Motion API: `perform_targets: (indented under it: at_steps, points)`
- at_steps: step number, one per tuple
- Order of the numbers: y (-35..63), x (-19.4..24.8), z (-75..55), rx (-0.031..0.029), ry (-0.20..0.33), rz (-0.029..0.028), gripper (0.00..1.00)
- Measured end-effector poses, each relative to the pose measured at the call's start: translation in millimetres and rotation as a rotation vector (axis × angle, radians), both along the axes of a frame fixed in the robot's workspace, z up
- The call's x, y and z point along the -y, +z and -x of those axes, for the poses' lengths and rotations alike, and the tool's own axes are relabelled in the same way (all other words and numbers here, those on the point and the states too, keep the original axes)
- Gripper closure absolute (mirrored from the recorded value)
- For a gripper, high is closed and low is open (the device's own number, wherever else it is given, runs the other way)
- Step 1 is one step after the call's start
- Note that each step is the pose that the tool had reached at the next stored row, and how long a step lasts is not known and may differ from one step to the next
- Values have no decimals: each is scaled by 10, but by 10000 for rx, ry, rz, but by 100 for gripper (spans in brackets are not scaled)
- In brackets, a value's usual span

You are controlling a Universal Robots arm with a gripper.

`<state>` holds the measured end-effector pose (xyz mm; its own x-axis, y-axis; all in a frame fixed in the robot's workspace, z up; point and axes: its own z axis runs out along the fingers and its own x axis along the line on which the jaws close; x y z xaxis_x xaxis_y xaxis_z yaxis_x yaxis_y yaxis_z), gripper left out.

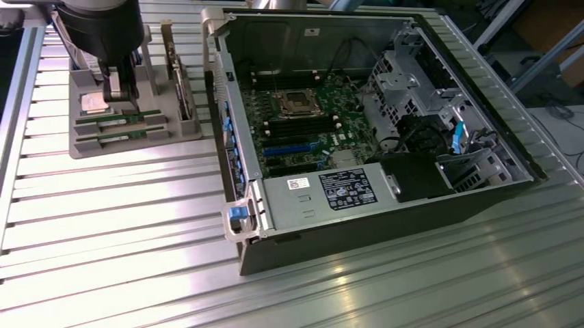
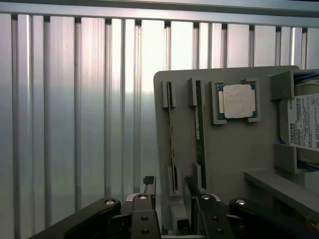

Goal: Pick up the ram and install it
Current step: 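Pick up the ram and move it above insertion slot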

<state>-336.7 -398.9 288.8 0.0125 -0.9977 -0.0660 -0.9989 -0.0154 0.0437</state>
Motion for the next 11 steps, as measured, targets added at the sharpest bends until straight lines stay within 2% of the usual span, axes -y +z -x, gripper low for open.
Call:
perform_targets:
  at_steps: [11]
  points:
    - [-83,0,6,0,0,-31,64]
